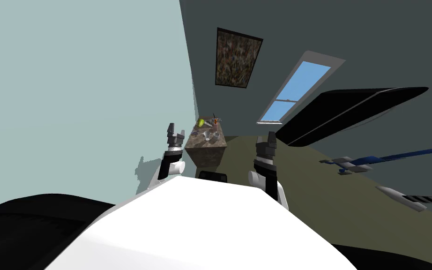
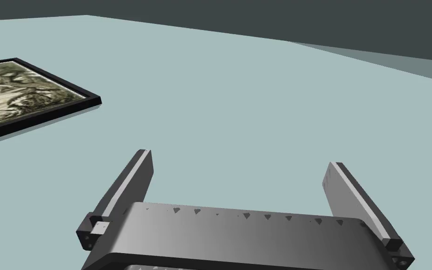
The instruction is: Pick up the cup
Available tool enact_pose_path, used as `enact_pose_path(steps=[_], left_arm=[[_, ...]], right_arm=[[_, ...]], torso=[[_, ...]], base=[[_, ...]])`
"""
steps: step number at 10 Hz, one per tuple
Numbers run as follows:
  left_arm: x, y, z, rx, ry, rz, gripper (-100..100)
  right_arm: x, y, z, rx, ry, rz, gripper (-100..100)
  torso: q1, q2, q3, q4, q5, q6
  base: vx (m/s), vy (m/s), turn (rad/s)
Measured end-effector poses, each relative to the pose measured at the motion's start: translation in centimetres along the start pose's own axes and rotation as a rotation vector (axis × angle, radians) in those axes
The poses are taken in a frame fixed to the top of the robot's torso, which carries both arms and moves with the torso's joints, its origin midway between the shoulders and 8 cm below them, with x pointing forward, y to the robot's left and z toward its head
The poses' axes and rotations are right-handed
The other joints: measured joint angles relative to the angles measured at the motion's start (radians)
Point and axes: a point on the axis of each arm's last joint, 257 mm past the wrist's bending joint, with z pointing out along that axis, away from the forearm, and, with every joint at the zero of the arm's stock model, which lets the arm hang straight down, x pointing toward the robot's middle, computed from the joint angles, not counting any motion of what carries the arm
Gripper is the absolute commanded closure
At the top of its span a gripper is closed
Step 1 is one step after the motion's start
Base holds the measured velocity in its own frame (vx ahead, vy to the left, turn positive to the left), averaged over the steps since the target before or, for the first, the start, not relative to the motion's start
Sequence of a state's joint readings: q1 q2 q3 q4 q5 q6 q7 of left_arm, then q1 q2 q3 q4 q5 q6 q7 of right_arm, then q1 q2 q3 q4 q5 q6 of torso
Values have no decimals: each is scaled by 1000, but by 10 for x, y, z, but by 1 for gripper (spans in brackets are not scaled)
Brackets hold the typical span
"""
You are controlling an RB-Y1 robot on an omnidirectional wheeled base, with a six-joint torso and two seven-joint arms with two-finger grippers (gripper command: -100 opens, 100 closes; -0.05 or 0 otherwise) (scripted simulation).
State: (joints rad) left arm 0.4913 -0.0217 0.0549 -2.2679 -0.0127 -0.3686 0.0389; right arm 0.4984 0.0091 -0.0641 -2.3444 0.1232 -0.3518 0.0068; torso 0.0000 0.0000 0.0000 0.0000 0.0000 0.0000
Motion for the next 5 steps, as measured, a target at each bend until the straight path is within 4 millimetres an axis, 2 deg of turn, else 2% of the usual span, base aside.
enact_pose_path(steps=[2, 5], left_arm=[[9, 3, 5, -4, 47, 4, -100], [29, 19, 19, -31, 126, -6, -100]], right_arm=[[0, 0, 0, 0, 0, 0, 0], [0, 0, 0, 0, 0, 0, 0]], torso=[[1, 0, 0, 0, 0, 0], [1, -1, -1, 0, 0, 0]], base=[[6, 9, 36], [12, 12, 59]])
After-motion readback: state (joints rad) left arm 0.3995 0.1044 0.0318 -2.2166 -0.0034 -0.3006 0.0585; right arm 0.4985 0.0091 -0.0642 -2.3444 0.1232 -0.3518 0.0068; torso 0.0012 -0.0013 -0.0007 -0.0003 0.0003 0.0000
